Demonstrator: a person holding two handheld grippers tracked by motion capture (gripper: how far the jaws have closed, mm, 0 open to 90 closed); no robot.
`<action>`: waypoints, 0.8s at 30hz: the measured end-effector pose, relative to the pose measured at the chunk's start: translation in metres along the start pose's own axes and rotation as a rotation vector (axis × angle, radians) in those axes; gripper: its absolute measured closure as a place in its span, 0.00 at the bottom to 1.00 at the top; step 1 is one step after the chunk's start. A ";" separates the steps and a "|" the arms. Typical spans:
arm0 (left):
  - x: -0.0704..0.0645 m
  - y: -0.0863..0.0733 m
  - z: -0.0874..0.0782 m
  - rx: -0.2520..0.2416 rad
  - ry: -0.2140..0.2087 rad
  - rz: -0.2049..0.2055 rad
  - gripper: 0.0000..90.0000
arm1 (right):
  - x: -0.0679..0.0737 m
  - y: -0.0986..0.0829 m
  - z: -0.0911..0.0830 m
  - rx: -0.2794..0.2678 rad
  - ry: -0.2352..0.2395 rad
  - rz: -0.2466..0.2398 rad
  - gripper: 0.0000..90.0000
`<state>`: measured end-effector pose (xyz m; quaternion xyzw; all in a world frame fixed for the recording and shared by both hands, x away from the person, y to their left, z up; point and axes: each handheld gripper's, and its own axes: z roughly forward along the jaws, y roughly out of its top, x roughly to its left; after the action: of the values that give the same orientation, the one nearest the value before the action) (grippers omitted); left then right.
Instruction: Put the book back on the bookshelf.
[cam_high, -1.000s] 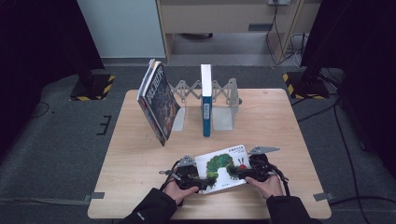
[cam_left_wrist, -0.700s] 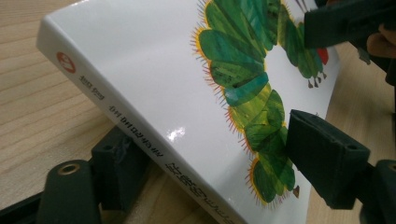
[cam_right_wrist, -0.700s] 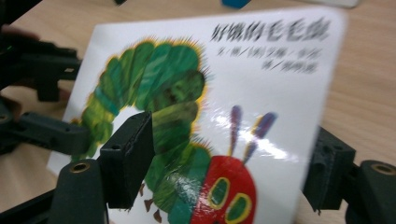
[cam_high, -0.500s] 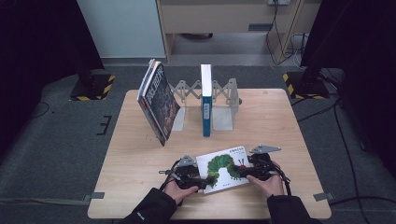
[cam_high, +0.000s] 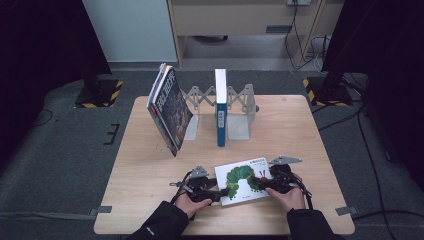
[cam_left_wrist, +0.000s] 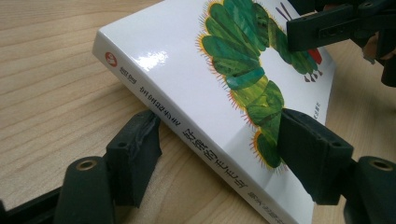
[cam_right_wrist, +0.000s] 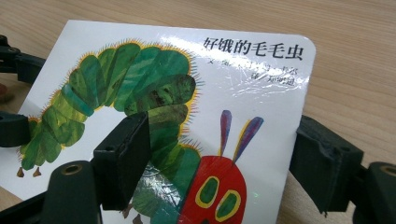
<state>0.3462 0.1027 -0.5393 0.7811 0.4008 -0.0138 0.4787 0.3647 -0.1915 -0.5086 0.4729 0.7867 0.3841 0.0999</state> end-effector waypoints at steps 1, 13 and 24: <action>0.001 0.000 0.000 -0.002 -0.005 -0.005 0.32 | 0.000 0.000 0.000 -0.003 0.003 -0.006 0.28; 0.002 0.000 -0.001 -0.008 -0.021 -0.020 0.29 | 0.008 0.001 0.000 -0.034 0.046 -0.047 0.33; 0.001 -0.001 -0.001 -0.008 0.003 -0.019 0.33 | 0.008 0.003 -0.002 -0.046 0.060 -0.042 0.33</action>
<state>0.3458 0.1044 -0.5397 0.7753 0.4088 -0.0155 0.4811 0.3612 -0.1848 -0.5041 0.4422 0.7900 0.4138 0.0951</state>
